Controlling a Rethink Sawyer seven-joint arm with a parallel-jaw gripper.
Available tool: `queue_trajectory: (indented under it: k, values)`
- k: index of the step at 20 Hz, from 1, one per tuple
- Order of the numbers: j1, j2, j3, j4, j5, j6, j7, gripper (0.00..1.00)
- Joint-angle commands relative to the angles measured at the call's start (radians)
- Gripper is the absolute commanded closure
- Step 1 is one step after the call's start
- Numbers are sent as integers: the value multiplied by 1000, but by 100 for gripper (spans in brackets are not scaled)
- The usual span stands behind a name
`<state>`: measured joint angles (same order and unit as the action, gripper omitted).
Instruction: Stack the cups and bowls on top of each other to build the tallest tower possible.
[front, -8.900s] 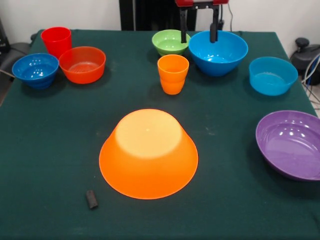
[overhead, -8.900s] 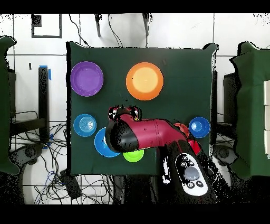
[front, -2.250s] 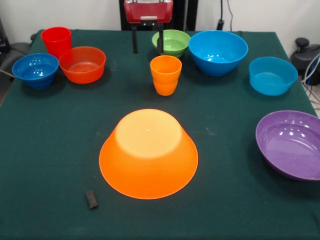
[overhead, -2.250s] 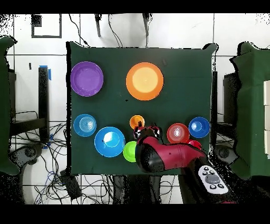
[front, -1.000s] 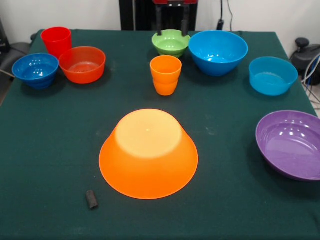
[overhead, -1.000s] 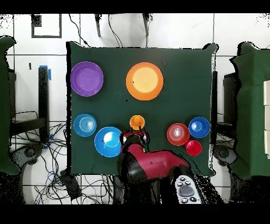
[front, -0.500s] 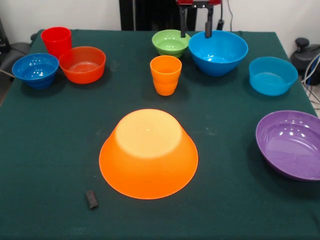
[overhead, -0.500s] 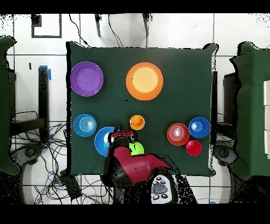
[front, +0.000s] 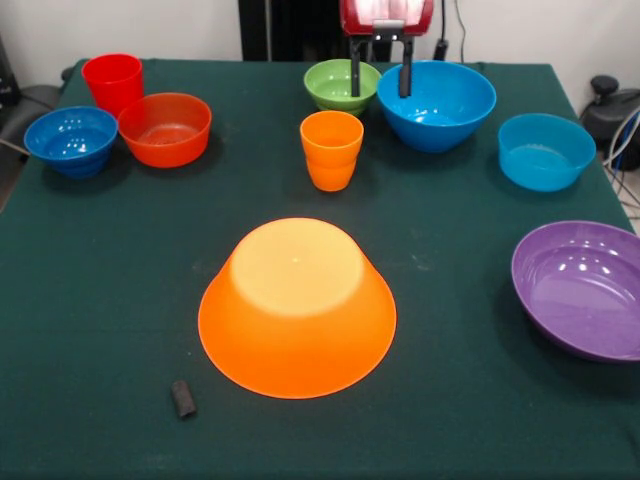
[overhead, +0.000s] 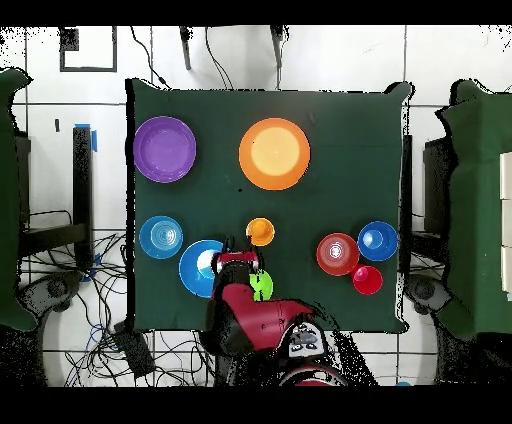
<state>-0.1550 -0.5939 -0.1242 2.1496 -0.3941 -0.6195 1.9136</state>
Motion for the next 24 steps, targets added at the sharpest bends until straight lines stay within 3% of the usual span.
queue_trajectory:
  k: [1,8,24]
  values:
    - [22,130,32,-20,55,-35,176,0]
    - [102,181,-27,-51,146,-83,140,0]
    - [107,104,-30,-52,115,17,151,0]
